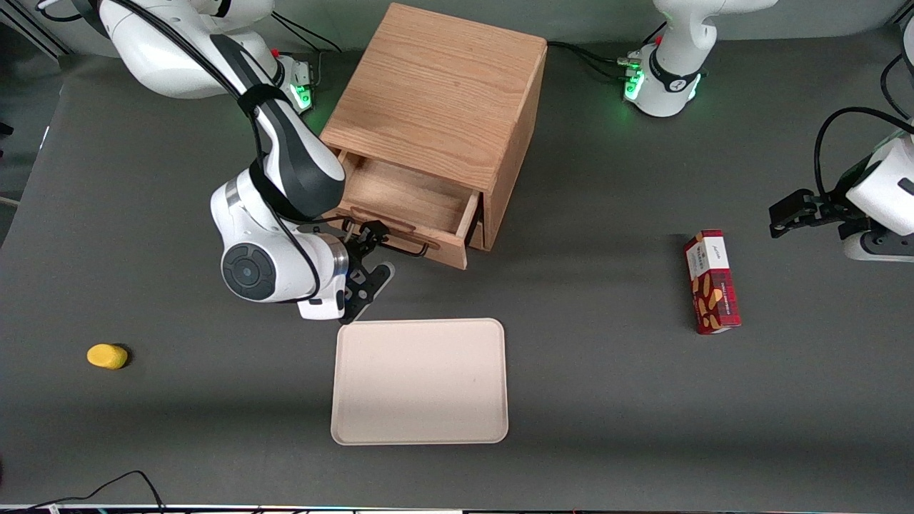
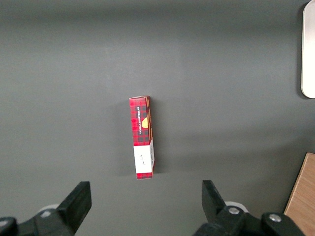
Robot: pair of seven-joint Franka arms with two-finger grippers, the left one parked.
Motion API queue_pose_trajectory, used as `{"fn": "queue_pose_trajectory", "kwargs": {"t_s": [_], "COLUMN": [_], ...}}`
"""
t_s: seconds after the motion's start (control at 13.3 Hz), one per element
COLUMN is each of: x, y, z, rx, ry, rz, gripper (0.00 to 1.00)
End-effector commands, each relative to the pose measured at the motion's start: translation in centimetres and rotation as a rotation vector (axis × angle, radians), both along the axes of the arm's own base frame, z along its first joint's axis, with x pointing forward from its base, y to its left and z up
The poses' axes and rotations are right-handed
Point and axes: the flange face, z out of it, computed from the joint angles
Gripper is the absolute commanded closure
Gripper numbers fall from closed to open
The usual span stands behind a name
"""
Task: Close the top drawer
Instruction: 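Keep pushing the drawer front inward with the right gripper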
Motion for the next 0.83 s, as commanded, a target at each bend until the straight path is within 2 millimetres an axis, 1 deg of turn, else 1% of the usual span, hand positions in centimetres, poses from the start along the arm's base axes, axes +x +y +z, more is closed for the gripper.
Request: {"fn": "queue_pose_trajectory", "kwargs": {"t_s": [0.0,0.15,0.23,0.6,0.75], "x": [-1.7,-2.1,-2.6,-3.1,-3.8], "y": [0.8,1.2,1.8,2.4,3.0], "z": [0.6,0.8,0.7,1.0,0.8], "rx": [0.008,-0.001,-0.003,-0.016,-0.02], "ry": [0.029,0.036,0.044,0.056,0.069], "rz": [-0.031,-0.052,-0.054,-0.089,-0.088], "gripper": [0.0,0.0,0.0,0.0,0.0]}}
